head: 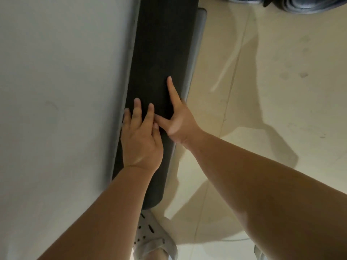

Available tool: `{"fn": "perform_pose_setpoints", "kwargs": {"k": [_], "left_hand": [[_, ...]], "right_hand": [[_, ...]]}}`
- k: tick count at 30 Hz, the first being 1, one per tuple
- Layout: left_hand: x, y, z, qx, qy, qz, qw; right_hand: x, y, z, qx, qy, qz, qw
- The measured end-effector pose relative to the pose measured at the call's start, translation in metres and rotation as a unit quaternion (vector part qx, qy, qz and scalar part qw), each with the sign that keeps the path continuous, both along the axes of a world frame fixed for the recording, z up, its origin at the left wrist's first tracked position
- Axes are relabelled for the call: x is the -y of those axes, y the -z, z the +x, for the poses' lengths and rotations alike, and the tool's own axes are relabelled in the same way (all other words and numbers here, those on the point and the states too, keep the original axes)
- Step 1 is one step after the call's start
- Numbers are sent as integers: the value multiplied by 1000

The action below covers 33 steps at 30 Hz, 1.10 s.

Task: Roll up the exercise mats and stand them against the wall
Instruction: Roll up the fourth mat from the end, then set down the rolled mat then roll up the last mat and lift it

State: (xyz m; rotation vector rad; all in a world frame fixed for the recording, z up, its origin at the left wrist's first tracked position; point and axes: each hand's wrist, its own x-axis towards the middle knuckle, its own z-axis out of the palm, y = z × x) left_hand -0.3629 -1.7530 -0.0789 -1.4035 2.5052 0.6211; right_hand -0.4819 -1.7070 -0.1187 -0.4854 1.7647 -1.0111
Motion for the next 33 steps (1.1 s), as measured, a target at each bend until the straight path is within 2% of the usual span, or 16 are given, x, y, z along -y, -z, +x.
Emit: {"fn": "perform_pose_setpoints", "kwargs": {"k": [5, 8, 11, 14, 17, 19, 22, 28, 33], "left_hand": [[11, 6, 8, 3, 42, -10, 999], [13, 1, 6, 7, 34, 15, 999], [14, -11, -3, 85, 43, 33, 995], [14, -35, -17, 194, 56, 47, 978], [9, -79, -34, 221, 58, 47, 972], [1, -120, -46, 214, 80, 39, 973], [-19, -206, -67, 194, 105, 70, 973], [-91, -424, -117, 217, 133, 134, 958], [-156, -581, -174, 120, 159, 136, 970]], "right_hand": [[7, 12, -3, -3, -24, 16, 1000], [6, 7, -8, -12, -43, 39, 998], [7, -10, -13, -62, -109, 108, 986], [-11, -44, -18, -143, -185, 183, 955], [-46, -96, -34, -185, -249, 203, 929], [-76, -143, -54, -202, -269, 220, 916], [-128, -233, -88, -156, -241, 246, 926], [-257, -448, -145, -117, -177, 282, 936], [-355, -590, -178, -113, -89, 287, 947]]}}
